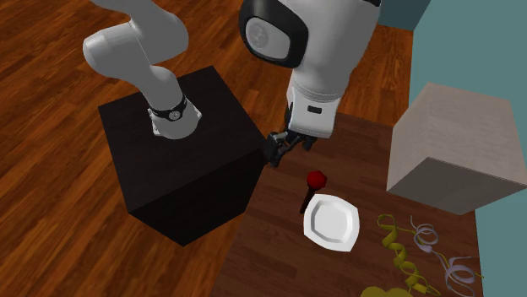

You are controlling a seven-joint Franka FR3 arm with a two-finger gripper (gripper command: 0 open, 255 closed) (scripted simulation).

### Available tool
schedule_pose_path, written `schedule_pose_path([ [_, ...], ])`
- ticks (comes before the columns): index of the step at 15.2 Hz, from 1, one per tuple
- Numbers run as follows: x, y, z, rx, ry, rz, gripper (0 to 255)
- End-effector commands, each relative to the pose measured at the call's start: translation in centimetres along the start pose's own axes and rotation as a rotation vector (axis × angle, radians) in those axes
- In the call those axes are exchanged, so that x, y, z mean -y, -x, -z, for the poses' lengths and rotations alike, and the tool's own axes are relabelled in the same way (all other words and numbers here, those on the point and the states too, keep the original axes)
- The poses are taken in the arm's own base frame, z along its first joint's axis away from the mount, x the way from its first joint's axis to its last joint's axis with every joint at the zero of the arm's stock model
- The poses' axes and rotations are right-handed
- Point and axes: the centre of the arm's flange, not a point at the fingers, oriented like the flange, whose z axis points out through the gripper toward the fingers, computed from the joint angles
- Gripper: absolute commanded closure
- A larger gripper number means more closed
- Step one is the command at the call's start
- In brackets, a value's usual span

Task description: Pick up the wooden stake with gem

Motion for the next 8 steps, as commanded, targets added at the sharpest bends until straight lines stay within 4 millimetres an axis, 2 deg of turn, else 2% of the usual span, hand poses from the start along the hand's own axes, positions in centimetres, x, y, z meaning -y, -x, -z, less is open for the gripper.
schedule_pose_path([
  [1,1.8,-1.2,-1.7,0.001,0.007,-0.002,0],
  [8,7.8,-5.6,-7.2,0.003,0.034,-0.003,0],
])
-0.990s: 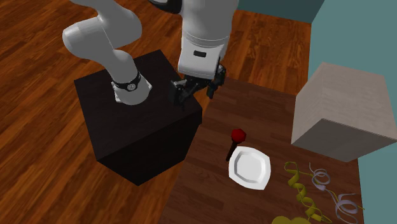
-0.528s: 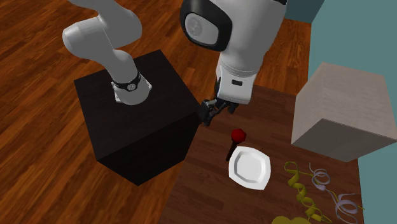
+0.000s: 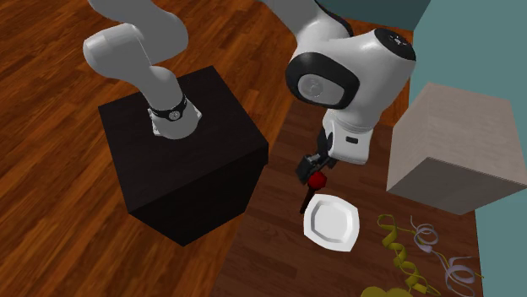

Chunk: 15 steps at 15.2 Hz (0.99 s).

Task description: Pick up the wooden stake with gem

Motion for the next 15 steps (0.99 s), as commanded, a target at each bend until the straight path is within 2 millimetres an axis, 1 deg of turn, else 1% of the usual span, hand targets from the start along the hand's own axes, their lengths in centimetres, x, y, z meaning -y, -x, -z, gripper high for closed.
schedule_pose_path([
  [1,1.1,-0.9,-1.7,-0.001,0.004,-0.001,0],
  [7,1.7,-0.9,-4.8,-0.001,0.004,-0.001,0],
  [9,1.7,-0.9,-5.1,-0.001,0.004,-0.001,0],
  [10,1.7,-1.0,-5.1,-0.001,0.003,-0.001,255],
  [15,1.7,-0.9,-5.0,-0.001,0.003,-0.001,255],
])
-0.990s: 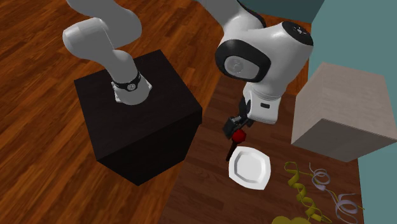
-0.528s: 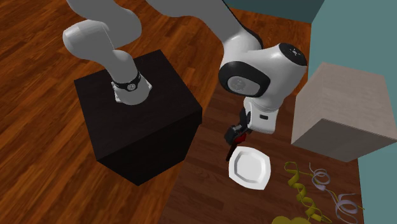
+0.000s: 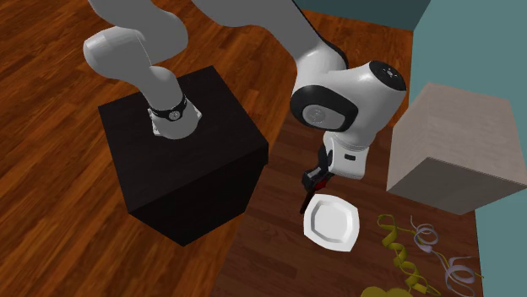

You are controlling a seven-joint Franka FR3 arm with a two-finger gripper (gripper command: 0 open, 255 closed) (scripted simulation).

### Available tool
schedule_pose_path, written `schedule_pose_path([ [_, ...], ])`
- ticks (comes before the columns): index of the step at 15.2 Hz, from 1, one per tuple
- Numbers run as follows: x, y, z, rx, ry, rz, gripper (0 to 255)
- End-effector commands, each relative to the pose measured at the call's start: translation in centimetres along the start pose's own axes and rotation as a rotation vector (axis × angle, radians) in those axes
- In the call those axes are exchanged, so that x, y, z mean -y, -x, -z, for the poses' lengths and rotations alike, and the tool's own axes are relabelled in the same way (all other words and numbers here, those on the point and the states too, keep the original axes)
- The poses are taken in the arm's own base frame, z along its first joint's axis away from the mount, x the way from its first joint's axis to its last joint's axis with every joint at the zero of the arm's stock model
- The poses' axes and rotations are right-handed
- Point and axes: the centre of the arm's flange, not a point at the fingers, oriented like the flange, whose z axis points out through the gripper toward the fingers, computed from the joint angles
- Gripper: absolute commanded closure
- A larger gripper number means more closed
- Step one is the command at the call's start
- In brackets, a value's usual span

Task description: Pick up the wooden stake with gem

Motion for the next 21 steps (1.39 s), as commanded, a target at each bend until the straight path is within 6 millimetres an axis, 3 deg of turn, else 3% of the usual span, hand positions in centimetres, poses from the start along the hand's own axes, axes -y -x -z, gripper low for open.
schedule_pose_path([
  [1,0.0,0.0,-0.1,0.002,0.001,0.000,255],
  [4,0.0,0.1,-0.1,0.002,0.001,0.000,255],
  [19,-1.5,0.0,7.7,0.002,0.001,0.000,255],
  [21,-1.5,0.0,7.7,0.002,0.001,0.000,255],
])
